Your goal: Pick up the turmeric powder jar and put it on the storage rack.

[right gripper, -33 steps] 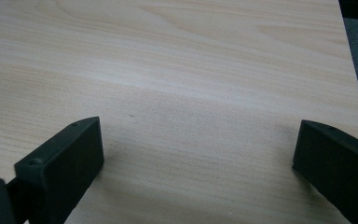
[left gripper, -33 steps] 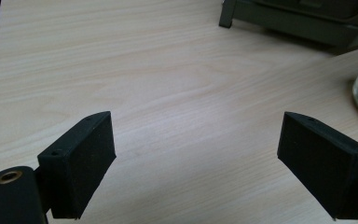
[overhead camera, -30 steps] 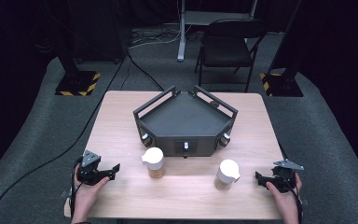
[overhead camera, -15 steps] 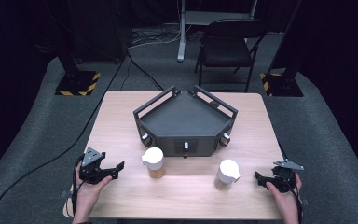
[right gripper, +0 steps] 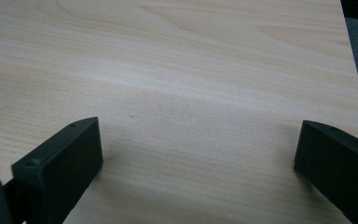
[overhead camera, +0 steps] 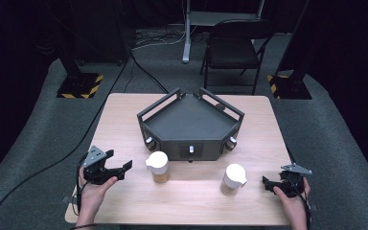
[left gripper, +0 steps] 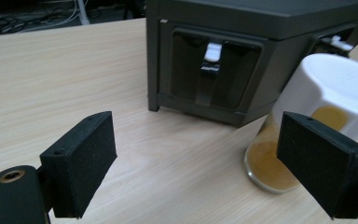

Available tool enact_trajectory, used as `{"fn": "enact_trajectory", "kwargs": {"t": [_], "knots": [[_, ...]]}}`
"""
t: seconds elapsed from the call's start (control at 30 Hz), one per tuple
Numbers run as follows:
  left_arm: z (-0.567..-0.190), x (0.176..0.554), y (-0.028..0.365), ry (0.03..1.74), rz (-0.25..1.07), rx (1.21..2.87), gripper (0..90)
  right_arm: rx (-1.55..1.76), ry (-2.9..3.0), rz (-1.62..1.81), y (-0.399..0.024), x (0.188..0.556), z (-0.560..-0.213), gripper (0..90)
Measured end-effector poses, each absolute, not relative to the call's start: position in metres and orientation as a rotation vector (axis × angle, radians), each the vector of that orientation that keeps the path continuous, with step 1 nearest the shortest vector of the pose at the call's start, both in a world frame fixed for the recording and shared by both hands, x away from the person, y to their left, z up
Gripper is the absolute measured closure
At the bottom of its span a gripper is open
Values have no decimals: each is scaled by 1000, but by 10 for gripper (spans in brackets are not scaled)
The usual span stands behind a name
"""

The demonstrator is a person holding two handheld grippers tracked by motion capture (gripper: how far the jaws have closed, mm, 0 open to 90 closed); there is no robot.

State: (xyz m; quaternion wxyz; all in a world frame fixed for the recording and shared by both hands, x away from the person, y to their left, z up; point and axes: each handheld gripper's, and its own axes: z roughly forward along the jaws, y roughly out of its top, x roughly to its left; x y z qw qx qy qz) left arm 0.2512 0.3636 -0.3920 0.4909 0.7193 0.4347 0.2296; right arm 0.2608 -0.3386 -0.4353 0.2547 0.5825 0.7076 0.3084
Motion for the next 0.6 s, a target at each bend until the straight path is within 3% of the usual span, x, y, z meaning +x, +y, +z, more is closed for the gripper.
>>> {"fn": "enact_trajectory", "kwargs": {"t": [0.6], "knots": [[-384, 265, 336, 897, 456, 1772, 118, 1582, 1922, 837, -339, 261, -435, 0]]}}
